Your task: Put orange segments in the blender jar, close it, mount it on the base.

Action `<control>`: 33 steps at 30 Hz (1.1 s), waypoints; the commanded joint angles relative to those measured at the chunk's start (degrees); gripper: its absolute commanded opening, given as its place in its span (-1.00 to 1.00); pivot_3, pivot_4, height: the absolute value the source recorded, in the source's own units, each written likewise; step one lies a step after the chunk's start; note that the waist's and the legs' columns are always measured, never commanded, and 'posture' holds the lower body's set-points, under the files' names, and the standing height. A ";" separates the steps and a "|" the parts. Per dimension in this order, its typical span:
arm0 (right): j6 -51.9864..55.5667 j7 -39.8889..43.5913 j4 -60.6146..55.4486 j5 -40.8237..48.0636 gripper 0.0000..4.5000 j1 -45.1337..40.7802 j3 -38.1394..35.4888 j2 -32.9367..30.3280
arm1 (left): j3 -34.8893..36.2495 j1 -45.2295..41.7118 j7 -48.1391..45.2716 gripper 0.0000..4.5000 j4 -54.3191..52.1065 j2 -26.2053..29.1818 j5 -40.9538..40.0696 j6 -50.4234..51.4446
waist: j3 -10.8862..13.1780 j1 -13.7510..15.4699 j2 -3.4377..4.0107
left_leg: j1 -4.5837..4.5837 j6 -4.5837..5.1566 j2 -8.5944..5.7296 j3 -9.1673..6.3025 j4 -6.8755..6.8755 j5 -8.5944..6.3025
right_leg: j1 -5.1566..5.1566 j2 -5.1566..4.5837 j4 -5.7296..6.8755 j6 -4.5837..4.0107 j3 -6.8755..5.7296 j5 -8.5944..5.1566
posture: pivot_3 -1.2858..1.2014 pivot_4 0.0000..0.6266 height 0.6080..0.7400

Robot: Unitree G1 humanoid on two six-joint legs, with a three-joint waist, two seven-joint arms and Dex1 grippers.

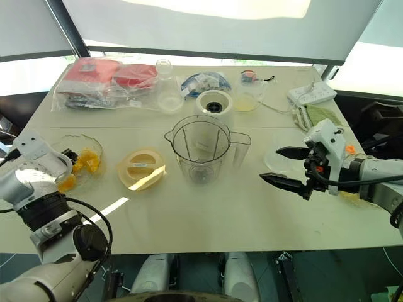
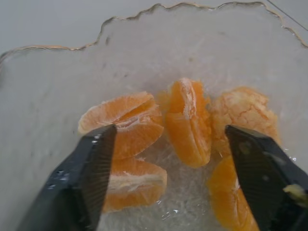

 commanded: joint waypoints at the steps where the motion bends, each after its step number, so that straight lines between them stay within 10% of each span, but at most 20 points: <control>1: 0.25 -0.51 -1.81 1.07 1.00 0.33 -3.00 -0.31 | -0.43 -1.70 0.23 0.99 0.32 0.10 1.09 -2.49 | 0.00 0.01 -0.02 | 0.00 0.00 0.00 0.00 0.00 0.00 | 0.00 0.00 0.00 0.00 0.00 0.00 | 0.03 -0.52 1.00; 33: -1.11 -3.81 -2.02 -0.21 1.00 1.45 -2.76 1.42 | -2.43 -3.94 2.73 0.99 16.00 2.18 1.42 -22.12 | 0.01 -0.02 -0.05 | 0.01 -0.04 0.00 -0.04 0.00 0.02 | 0.01 0.00 0.02 0.02 -0.03 0.01 | 0.03 -0.52 1.00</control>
